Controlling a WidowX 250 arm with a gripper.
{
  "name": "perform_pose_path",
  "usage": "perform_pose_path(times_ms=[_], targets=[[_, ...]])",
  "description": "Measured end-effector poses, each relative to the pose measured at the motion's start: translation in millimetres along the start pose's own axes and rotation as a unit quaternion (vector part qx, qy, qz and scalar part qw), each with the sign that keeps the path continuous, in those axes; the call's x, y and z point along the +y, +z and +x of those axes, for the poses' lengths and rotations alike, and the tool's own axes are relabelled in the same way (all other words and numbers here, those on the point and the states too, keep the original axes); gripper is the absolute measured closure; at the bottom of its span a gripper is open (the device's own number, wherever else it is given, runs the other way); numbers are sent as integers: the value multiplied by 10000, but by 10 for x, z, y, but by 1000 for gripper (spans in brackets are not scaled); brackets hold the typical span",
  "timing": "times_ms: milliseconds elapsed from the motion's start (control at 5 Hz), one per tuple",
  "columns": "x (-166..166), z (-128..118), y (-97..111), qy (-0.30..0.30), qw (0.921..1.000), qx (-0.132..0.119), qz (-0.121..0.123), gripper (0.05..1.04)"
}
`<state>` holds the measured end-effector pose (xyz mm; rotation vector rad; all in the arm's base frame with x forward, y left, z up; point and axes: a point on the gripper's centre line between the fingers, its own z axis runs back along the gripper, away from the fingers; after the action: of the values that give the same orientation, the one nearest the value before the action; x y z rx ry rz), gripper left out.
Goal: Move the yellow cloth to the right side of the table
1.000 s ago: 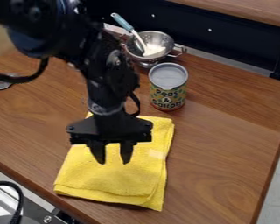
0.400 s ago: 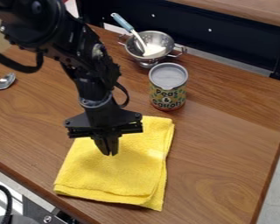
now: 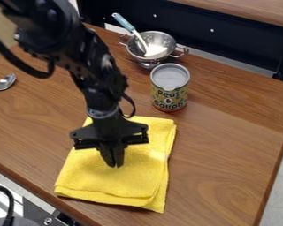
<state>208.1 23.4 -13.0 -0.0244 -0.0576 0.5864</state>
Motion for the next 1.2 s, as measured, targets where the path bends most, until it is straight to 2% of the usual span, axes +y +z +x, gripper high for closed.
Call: perform_pose_path(times_ms=[200, 400, 600, 800, 1000, 1200], targets=[[5, 26, -71, 20, 10000, -61, 21, 1031], [5, 37, -105, -222, 9997, -87, 26, 1031], [45, 118, -117, -802, 9961, -326, 169, 1031], [140, 231, -126, -1132, 9922, -457, 268, 1031], [279, 373, -123, -1324, 9881, -726, 279, 1031], [442, 458, -116, -1355, 9884, -576, 362, 1031]])
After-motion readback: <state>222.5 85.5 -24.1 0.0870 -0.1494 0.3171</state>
